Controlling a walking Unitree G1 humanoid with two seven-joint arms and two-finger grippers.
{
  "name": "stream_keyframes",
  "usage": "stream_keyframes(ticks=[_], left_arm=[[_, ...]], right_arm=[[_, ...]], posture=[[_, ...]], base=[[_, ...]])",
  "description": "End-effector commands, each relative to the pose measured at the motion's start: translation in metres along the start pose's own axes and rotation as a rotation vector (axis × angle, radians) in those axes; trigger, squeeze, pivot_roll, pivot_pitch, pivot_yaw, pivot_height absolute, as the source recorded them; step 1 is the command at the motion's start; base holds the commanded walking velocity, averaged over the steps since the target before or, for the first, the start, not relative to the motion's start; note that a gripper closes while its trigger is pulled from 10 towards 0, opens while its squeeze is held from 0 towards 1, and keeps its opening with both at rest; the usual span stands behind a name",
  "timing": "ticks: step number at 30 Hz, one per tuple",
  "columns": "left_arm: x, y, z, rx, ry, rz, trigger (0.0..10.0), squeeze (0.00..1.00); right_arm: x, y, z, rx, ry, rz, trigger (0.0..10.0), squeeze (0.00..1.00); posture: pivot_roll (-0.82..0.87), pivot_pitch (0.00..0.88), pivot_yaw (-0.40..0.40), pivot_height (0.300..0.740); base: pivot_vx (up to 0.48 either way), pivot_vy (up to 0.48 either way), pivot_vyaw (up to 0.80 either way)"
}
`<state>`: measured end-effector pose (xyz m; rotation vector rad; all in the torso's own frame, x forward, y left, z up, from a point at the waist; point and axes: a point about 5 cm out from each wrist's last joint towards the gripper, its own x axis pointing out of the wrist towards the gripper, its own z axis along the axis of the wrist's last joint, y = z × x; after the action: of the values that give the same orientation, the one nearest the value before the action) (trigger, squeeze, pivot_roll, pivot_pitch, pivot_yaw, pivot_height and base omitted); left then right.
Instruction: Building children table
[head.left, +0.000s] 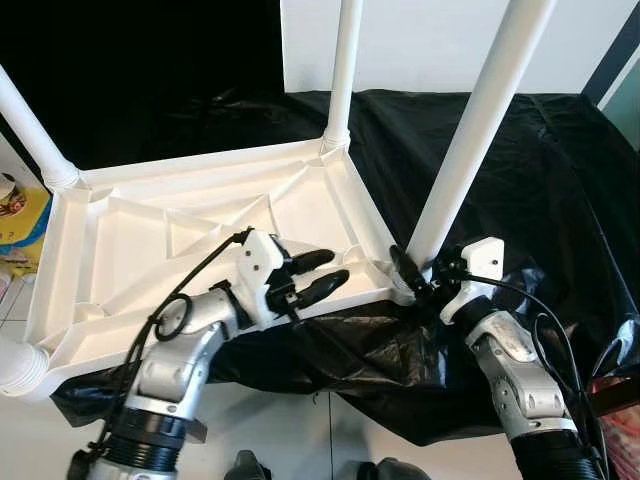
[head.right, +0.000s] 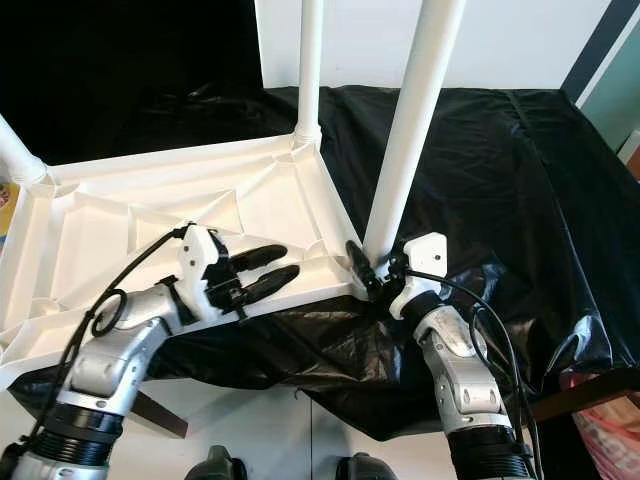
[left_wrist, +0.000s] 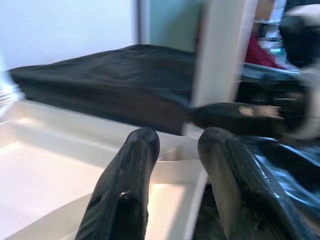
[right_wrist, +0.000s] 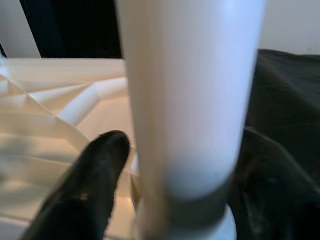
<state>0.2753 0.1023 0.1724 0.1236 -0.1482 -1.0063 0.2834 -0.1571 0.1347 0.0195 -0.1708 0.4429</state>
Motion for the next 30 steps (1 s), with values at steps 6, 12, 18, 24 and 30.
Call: stream_keyframes(ticks=[6, 12, 18, 24, 30], left_arm=[[0.005, -0.014, -0.001, -0.009, 0.02, 0.038, 10.0, 0.0], [0.012, -0.034, -0.008, -0.059, 0.031, -0.006, 10.0, 0.0], [0.023, -0.057, -0.021, -0.061, 0.102, -0.058, 10.0, 0.0], [0.028, -0.056, -0.028, -0.006, 0.164, -0.068, 10.0, 0.0], [0.028, -0.052, -0.029, 0.013, 0.193, -0.052, 10.0, 0.0]], right_arm=[[-0.007, -0.017, 0.0, -0.024, 0.048, 0.028, 10.0, 0.8], [-0.002, -0.023, -0.003, -0.08, 0.087, 0.106, 10.0, 0.0], [0.011, -0.024, -0.008, -0.116, 0.125, 0.201, 10.0, 0.0], [0.017, -0.022, -0.013, -0.109, 0.127, 0.218, 2.4, 0.0], [0.018, -0.022, -0.018, -0.106, 0.134, 0.221, 0.0, 0.0]], posture=[[-0.03, 0.065, -0.045, 0.74], [-0.03, 0.068, -0.045, 0.74], [-0.04, 0.063, -0.036, 0.74], [-0.03, 0.045, -0.031, 0.74], [-0.03, 0.031, -0.022, 0.74]], base=[[0.0, 0.0, 0.0], [0.0, 0.0, 0.0], [0.0, 0.0, 0.0], [0.0, 0.0, 0.0], [0.0, 0.0, 0.0]])
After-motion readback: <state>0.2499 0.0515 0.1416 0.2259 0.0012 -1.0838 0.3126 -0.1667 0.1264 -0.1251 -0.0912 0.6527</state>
